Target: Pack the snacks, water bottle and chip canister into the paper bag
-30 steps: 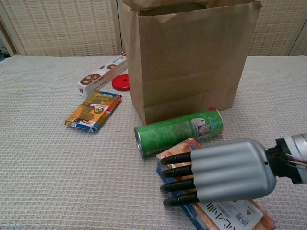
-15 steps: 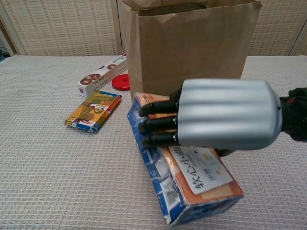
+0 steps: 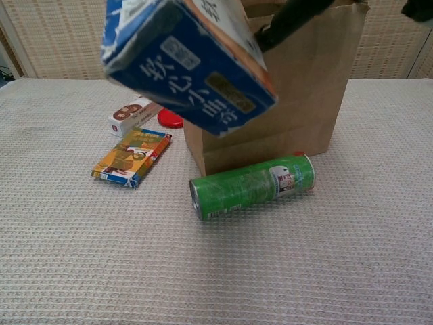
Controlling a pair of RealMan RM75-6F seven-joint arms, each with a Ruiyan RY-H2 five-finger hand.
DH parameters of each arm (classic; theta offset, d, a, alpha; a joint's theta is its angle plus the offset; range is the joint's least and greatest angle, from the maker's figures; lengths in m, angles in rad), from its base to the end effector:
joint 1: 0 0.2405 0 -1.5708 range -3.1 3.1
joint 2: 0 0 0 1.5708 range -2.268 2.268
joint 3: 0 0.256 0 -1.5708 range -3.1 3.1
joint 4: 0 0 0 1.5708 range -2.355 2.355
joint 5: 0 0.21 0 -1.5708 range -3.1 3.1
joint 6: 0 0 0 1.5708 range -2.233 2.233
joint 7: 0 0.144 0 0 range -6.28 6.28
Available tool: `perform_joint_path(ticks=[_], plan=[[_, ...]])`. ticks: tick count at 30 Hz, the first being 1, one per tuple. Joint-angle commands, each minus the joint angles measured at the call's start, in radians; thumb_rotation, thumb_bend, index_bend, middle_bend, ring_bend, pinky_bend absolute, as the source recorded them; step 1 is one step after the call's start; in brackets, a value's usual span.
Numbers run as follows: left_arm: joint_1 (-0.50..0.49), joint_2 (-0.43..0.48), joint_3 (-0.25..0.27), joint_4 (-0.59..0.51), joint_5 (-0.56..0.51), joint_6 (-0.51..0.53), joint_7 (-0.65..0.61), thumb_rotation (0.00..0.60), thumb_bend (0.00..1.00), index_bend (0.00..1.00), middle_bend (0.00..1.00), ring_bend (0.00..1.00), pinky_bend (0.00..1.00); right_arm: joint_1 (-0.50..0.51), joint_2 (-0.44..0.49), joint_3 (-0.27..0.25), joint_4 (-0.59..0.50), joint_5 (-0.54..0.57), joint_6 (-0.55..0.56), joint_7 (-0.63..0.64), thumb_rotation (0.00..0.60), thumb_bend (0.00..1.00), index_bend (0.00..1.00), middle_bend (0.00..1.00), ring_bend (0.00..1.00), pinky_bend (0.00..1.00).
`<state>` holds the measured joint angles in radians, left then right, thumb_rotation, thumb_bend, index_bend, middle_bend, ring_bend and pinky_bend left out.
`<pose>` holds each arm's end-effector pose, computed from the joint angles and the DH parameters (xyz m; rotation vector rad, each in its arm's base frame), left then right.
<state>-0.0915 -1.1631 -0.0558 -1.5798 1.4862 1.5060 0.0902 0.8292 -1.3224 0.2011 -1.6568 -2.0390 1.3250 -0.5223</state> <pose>-0.3125 0.1845 0.1522 -1.3842 -0.8273 -0.8624 -0.0222 -0.2756 0.0802 1.9211 0.4645 1.4885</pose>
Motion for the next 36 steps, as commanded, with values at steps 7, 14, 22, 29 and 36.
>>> perform_joint_path(ticks=[7,14,22,29,36], plan=[[0.001,-0.002,0.0,0.004,0.004,0.003,-0.008,0.6,0.38,0.0,0.0,0.0,0.0,-0.029,-0.051,0.118,0.012,0.25,-0.016,-0.099,0.6,0.18,0.78,0.64,0.63,0.61],[0.0,-0.003,0.001,0.009,0.007,0.004,-0.014,0.6,0.38,0.0,0.0,0.0,0.0,-0.062,-0.091,0.148,0.039,0.383,0.0,-0.159,0.6,0.18,0.78,0.64,0.63,0.61],[0.001,-0.004,0.001,0.009,0.007,0.006,-0.012,0.6,0.38,0.0,0.0,0.0,0.0,-0.087,-0.179,0.181,0.068,0.505,0.065,-0.246,0.6,0.18,0.78,0.64,0.63,0.63],[0.001,-0.005,0.001,0.011,0.008,0.006,-0.015,0.6,0.38,0.0,0.0,0.0,0.0,-0.077,-0.235,0.212,0.119,0.521,0.128,-0.291,0.6,0.18,0.79,0.64,0.63,0.65],[0.003,-0.006,0.002,0.017,0.019,0.014,-0.045,0.6,0.38,0.01,0.0,0.0,0.0,-0.076,-0.223,0.218,0.136,0.536,0.14,-0.41,0.6,0.18,0.79,0.64,0.63,0.66]])
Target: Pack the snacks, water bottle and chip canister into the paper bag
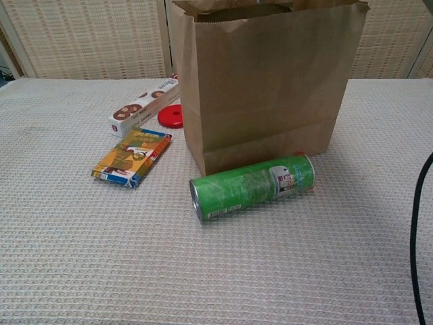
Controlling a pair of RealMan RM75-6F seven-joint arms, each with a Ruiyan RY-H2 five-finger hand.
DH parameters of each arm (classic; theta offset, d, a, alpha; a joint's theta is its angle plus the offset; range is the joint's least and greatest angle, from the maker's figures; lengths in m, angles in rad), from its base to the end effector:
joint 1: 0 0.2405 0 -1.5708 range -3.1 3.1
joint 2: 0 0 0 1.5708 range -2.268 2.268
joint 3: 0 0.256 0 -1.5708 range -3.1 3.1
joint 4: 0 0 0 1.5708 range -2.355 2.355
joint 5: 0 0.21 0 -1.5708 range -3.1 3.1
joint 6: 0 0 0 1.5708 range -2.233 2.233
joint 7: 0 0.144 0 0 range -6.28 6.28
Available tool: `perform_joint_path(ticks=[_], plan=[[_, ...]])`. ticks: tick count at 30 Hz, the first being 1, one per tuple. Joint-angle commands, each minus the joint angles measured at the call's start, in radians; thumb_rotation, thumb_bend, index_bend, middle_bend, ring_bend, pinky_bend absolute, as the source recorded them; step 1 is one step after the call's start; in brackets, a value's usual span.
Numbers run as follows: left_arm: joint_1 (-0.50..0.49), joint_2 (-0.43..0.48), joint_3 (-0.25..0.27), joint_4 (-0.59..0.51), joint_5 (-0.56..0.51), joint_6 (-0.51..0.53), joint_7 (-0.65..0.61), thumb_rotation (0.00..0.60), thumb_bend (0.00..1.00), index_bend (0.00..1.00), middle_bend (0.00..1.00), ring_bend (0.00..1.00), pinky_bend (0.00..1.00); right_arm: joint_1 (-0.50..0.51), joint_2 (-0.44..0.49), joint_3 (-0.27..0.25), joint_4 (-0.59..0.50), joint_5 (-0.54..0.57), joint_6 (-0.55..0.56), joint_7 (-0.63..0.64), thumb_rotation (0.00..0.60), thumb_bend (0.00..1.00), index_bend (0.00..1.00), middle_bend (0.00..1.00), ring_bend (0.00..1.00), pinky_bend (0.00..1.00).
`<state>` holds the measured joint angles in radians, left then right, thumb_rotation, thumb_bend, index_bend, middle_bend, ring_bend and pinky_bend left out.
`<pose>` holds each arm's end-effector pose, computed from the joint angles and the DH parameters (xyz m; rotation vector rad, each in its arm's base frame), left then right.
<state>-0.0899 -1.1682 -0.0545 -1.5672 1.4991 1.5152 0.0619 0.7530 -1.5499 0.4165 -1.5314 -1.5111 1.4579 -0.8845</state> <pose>-0.3127 0.1839 0.1521 -1.3821 -0.8324 -0.8884 -0.0500 -0.3510 0.0976 1.3523 0.0276 1.1503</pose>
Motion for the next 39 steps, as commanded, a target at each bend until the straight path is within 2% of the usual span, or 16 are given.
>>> perform_joint_path(ticks=[1,7,16,18,19,22,26,30,34,39], plan=[[0.001,-0.001,0.001,0.008,0.009,0.006,-0.023,0.6,0.38,0.02,0.0,0.0,0.0,0.0,0.005,0.002,0.017,0.011,0.01,-0.079,0.6,0.18,0.79,0.64,0.63,0.66],[0.001,-0.003,0.001,0.011,0.01,0.007,-0.021,0.6,0.38,0.02,0.0,0.0,0.0,0.009,-0.008,-0.003,0.039,0.043,0.002,-0.181,0.6,0.18,0.79,0.64,0.63,0.66],[0.001,-0.003,0.001,0.011,0.009,0.006,-0.02,0.6,0.38,0.02,0.0,0.0,0.0,0.037,-0.038,-0.004,0.084,0.057,-0.01,-0.222,0.6,0.18,0.79,0.64,0.63,0.66],[0.001,-0.002,0.002,0.011,0.01,0.006,-0.021,0.6,0.38,0.02,0.0,0.0,0.0,0.053,-0.05,0.006,0.103,0.067,-0.018,-0.235,0.6,0.18,0.79,0.64,0.63,0.66],[0.001,-0.002,0.001,0.011,0.01,0.005,-0.024,0.6,0.38,0.02,0.0,0.0,0.0,0.081,-0.071,0.044,0.119,0.096,-0.025,-0.241,0.6,0.18,0.79,0.64,0.63,0.66],[0.0,0.0,0.002,0.011,0.009,0.003,-0.028,0.6,0.38,0.02,0.0,0.0,0.0,0.112,-0.097,0.077,0.139,0.124,-0.022,-0.239,0.6,0.18,0.79,0.64,0.63,0.66],[-0.001,0.002,0.002,0.012,0.01,0.001,-0.034,0.6,0.38,0.02,0.0,0.0,0.0,0.131,-0.105,0.087,0.159,0.131,-0.012,-0.228,0.6,0.18,0.79,0.64,0.63,0.66],[-0.001,0.003,0.003,0.013,0.012,0.001,-0.039,0.6,0.38,0.02,0.0,0.0,0.0,0.13,-0.098,0.056,0.17,0.14,-0.028,-0.249,0.6,0.18,0.78,0.64,0.63,0.66],[-0.001,0.004,0.004,0.013,0.013,0.002,-0.039,0.6,0.38,0.02,0.0,0.0,0.0,0.122,-0.083,-0.005,0.197,0.117,-0.053,-0.258,0.6,0.18,0.77,0.64,0.63,0.66],[0.0,0.002,0.004,0.014,0.014,0.004,-0.037,0.6,0.39,0.02,0.0,0.0,0.0,0.116,-0.089,-0.022,0.191,0.147,-0.068,-0.268,0.6,0.18,0.71,0.64,0.6,0.62]])
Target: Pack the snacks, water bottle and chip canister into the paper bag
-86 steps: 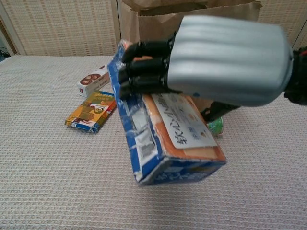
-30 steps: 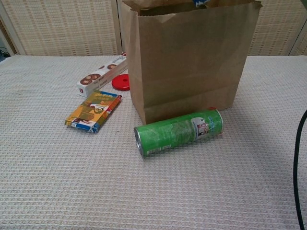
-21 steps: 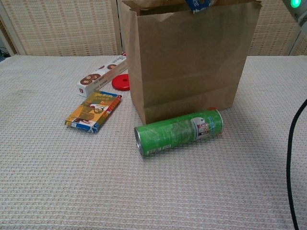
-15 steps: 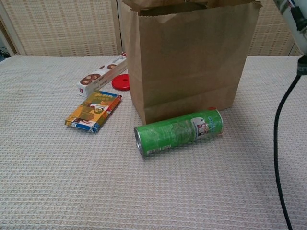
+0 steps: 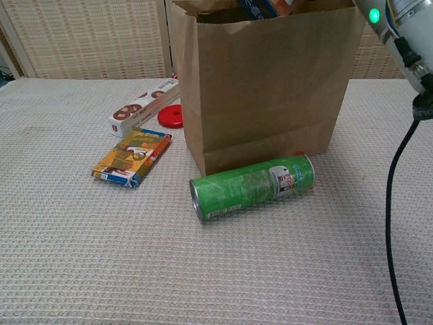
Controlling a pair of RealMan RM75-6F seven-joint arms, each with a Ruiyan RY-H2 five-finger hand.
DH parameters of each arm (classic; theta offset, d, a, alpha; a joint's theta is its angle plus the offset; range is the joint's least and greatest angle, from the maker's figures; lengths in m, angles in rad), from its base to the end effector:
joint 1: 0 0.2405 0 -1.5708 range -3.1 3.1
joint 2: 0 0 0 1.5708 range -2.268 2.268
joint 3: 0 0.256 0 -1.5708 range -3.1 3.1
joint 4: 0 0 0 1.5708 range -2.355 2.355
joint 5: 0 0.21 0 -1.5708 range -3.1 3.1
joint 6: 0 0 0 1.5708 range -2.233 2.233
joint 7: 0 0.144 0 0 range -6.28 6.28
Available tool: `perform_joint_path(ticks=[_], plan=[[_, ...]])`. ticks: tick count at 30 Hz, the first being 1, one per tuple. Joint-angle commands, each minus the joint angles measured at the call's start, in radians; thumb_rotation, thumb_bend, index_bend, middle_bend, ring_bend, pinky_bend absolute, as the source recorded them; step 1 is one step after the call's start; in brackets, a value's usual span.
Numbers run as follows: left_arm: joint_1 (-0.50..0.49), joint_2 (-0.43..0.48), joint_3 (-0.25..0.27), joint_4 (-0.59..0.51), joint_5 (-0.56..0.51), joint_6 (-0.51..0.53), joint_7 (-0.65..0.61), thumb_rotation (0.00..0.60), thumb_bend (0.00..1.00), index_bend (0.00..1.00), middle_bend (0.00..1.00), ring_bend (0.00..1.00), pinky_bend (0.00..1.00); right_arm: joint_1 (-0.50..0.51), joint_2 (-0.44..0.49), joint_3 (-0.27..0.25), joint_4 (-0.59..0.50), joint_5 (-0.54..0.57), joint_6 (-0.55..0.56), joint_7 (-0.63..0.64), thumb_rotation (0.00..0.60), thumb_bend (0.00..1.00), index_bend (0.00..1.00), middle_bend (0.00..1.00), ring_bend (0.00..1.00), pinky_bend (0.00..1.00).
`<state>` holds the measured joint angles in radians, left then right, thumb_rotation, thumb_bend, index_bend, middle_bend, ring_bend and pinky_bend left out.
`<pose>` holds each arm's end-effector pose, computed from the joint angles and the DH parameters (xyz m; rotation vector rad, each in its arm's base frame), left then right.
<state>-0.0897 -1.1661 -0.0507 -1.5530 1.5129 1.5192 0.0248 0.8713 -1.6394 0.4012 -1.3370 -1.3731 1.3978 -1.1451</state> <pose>-0.3139 0.1832 0.1533 -1.3861 -0.8417 -0.9115 -0.0459 -0.3880 0.0677 1.3553 0.1759 0.8221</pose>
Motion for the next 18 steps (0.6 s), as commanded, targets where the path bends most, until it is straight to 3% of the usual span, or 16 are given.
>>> perform_joint_path(ticks=[1,4,8,9,11,18], plan=[[0.0,0.0,0.0,0.0,-0.001,0.0,0.001,0.6,0.39,0.02,0.0,0.0,0.0,-0.003,0.004,-0.011,-0.008,0.013,-0.013,-0.01,0.6,0.18,0.7,0.64,0.59,0.61],[0.0,0.0,-0.001,-0.001,-0.002,-0.001,0.004,0.6,0.38,0.02,0.0,0.0,0.0,-0.004,0.019,-0.018,-0.024,0.024,-0.027,-0.023,0.6,0.18,0.52,0.58,0.49,0.53],[0.0,0.0,-0.001,-0.003,-0.003,-0.001,0.005,0.6,0.38,0.02,0.0,0.0,0.0,-0.006,0.036,-0.018,-0.045,0.036,-0.028,-0.035,0.6,0.1,0.09,0.3,0.2,0.32],[0.0,0.001,-0.001,-0.004,-0.003,-0.002,0.006,0.6,0.38,0.02,0.0,0.0,0.0,-0.006,0.039,-0.017,-0.05,0.038,-0.027,-0.034,0.6,0.09,0.05,0.25,0.15,0.29],[0.0,0.001,-0.001,-0.005,-0.004,-0.003,0.007,0.6,0.38,0.02,0.0,0.0,0.0,-0.005,0.045,-0.016,-0.058,0.036,-0.022,-0.034,0.6,0.07,0.0,0.16,0.07,0.19],[-0.001,0.003,-0.001,-0.008,-0.006,-0.005,0.009,0.6,0.38,0.02,0.0,0.0,0.0,-0.002,0.057,-0.028,-0.072,0.012,-0.007,-0.016,0.6,0.03,0.0,0.08,0.0,0.12]])
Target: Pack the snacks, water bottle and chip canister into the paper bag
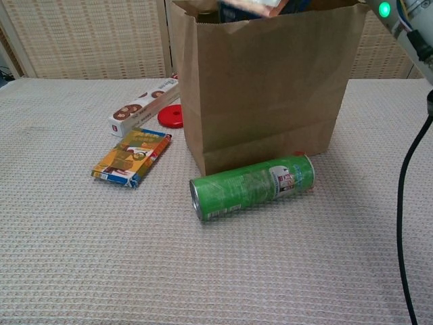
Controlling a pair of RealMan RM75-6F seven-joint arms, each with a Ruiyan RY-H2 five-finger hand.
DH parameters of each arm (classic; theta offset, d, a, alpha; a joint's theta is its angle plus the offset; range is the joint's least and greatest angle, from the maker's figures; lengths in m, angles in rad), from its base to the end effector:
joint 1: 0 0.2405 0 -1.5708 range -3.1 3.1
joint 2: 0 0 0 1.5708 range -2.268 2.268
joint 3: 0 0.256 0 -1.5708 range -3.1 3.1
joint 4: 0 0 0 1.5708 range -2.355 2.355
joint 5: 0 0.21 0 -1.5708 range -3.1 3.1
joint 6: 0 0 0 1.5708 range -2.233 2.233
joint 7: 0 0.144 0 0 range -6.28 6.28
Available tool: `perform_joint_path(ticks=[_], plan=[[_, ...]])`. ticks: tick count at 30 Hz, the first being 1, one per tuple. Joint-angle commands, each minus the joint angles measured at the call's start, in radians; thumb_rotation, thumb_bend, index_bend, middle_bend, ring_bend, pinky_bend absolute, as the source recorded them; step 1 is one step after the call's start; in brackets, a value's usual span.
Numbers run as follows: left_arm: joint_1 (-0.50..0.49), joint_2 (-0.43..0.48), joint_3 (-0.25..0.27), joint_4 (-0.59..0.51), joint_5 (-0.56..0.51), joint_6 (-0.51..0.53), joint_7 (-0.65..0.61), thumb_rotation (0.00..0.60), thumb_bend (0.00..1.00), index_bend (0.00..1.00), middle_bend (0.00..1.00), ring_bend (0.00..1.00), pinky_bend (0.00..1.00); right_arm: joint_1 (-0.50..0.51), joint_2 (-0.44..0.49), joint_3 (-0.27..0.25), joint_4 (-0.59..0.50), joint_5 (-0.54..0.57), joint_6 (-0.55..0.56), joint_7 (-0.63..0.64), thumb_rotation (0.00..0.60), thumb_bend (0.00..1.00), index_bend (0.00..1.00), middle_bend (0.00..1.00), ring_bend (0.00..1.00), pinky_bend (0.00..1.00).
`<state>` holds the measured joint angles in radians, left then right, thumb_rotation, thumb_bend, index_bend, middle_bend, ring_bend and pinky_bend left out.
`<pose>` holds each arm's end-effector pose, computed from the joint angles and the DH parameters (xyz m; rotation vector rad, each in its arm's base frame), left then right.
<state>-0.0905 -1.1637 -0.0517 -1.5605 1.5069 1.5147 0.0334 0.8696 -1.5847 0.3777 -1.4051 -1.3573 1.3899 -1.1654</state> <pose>-0.3135 0.1836 0.1533 -1.3850 -0.8437 -0.9043 -0.0454 -0.3834 0.0754 1.3843 0.1932 0.8123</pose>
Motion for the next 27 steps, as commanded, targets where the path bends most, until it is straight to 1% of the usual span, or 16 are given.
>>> perform_joint_path(ticks=[1,6,10,12,15,18,19,21,25,26,27], plan=[[0.0,0.0,0.0,-0.001,-0.001,0.0,0.0,0.6,0.38,0.02,0.0,0.0,0.0,0.0,0.005,-0.009,-0.005,-0.009,0.0,0.01,0.6,0.02,0.0,0.07,0.0,0.12],[0.0,0.001,0.0,-0.003,-0.002,-0.002,0.0,0.6,0.38,0.01,0.0,0.0,0.0,-0.005,0.011,-0.023,-0.005,-0.019,0.006,0.011,0.6,0.02,0.0,0.07,0.0,0.12],[0.0,0.002,0.0,-0.003,-0.003,-0.002,0.001,0.6,0.38,0.01,0.0,0.0,0.0,-0.007,0.022,-0.013,-0.029,-0.028,0.023,0.038,0.6,0.02,0.0,0.07,0.0,0.12],[0.0,0.002,-0.001,-0.004,-0.003,-0.003,0.001,0.6,0.38,0.01,0.0,0.0,0.0,-0.015,0.032,-0.003,-0.067,-0.022,0.03,0.087,0.6,0.02,0.0,0.07,0.0,0.12],[-0.001,0.003,-0.001,-0.005,-0.004,-0.004,0.001,0.6,0.38,0.01,0.0,0.0,0.0,-0.048,0.07,-0.003,-0.178,-0.001,0.024,0.188,0.6,0.01,0.0,0.08,0.0,0.12],[0.0,0.003,0.0,-0.005,-0.004,-0.003,0.0,0.6,0.38,0.01,0.0,0.0,0.0,-0.1,0.137,-0.037,-0.314,0.007,0.005,0.298,0.6,0.01,0.0,0.08,0.0,0.12],[0.0,0.003,0.0,-0.005,-0.003,-0.003,0.001,0.6,0.38,0.01,0.0,0.0,0.0,-0.123,0.175,-0.06,-0.366,0.003,-0.01,0.345,0.6,0.01,0.0,0.08,0.0,0.12],[0.0,0.002,0.0,-0.005,-0.003,-0.002,0.003,0.6,0.38,0.01,0.0,0.0,0.0,-0.159,0.238,-0.096,-0.434,-0.01,-0.028,0.409,0.6,0.02,0.0,0.08,0.0,0.12],[0.0,0.001,-0.001,-0.007,-0.005,-0.002,0.008,0.6,0.38,0.01,0.0,0.0,0.0,-0.242,0.381,-0.196,-0.567,-0.058,-0.068,0.568,0.6,0.02,0.0,0.08,0.02,0.13],[0.0,0.001,-0.001,-0.007,-0.006,-0.002,0.01,0.6,0.38,0.01,0.0,0.0,0.0,-0.257,0.407,-0.218,-0.584,-0.075,-0.076,0.608,0.6,0.02,0.0,0.08,0.02,0.13],[0.001,0.0,-0.001,-0.009,-0.006,-0.002,0.014,0.6,0.38,0.01,0.0,0.0,0.0,-0.275,0.438,-0.25,-0.6,-0.102,-0.092,0.667,0.6,0.02,0.0,0.08,0.03,0.13]])
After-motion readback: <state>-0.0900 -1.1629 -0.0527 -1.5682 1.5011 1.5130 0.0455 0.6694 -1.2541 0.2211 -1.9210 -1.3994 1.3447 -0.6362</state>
